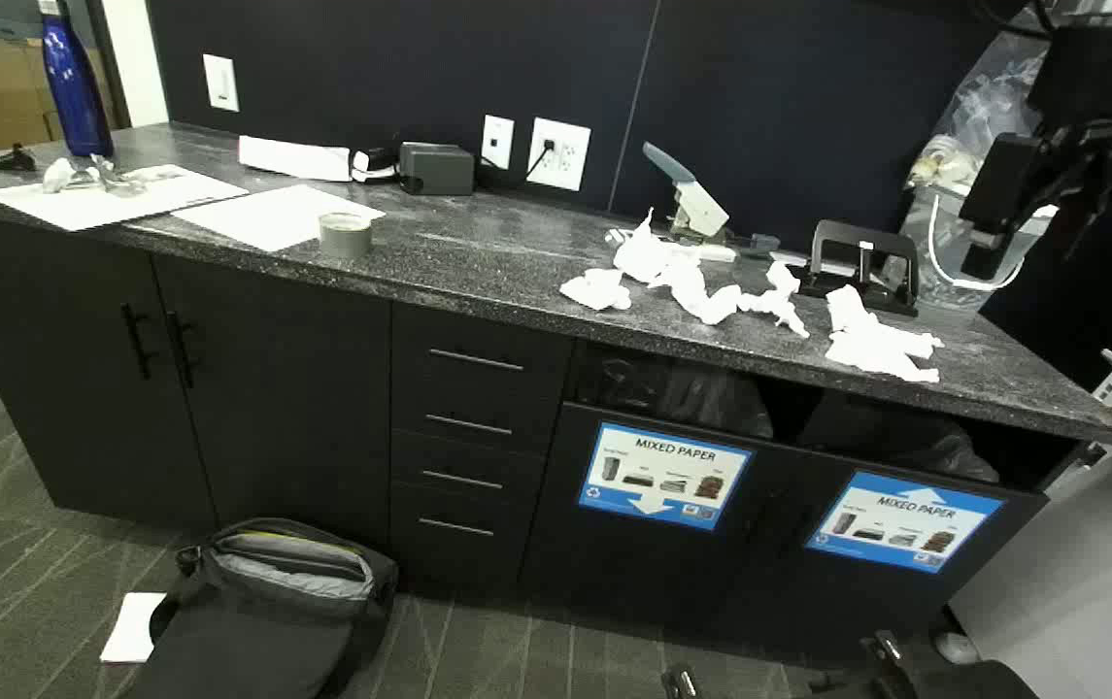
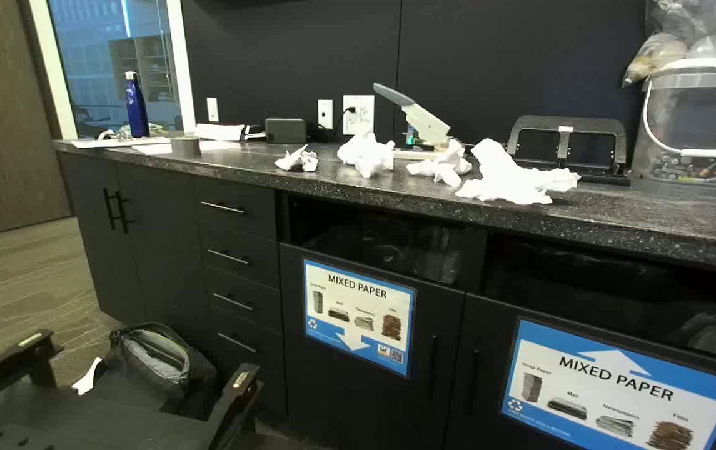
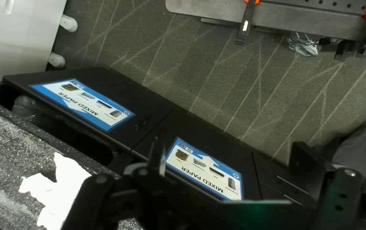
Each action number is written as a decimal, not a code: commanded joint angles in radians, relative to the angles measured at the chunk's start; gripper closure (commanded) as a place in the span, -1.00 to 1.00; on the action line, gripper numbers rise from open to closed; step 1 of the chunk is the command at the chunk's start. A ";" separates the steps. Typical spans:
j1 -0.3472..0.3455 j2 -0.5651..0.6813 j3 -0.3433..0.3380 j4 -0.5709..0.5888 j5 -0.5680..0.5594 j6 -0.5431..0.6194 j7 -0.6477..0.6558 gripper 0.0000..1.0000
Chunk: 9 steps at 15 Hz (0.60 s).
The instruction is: Put the papers in the bin to the left
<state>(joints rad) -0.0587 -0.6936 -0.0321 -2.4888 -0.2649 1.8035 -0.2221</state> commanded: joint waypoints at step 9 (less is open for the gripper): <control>0.061 0.124 -0.055 0.010 0.067 0.156 -0.015 -1.00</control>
<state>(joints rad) -0.0412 -0.6681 -0.0458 -2.4867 -0.2483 1.8478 -0.2226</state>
